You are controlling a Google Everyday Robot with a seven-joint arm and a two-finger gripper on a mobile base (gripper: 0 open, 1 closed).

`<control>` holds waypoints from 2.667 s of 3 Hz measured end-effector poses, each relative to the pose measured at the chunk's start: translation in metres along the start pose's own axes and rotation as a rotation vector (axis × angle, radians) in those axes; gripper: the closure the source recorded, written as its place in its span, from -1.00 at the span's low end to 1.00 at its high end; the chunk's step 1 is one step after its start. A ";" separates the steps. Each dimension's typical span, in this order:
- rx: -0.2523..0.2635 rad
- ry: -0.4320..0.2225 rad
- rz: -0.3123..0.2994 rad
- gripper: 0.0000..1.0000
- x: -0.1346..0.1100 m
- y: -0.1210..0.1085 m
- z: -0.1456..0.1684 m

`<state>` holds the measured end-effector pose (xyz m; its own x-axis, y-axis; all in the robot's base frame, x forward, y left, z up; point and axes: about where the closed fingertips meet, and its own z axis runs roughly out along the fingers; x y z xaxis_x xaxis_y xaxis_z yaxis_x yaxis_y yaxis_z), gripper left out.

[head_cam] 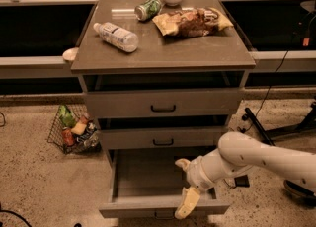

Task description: Close bottom drawer

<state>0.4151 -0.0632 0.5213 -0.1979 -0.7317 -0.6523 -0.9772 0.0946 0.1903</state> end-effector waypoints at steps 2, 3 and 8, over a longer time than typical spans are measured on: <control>-0.030 -0.013 0.019 -1.00 0.008 0.004 0.014; -0.056 -0.006 0.032 -1.00 0.035 -0.003 0.038; -0.109 0.017 0.140 0.23 0.215 -0.029 0.174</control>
Offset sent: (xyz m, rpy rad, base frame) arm -0.0070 0.0038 -0.0152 0.0170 0.0332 0.0028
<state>0.3872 -0.1061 0.2482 -0.3290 -0.7282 -0.6012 -0.9258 0.1234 0.3572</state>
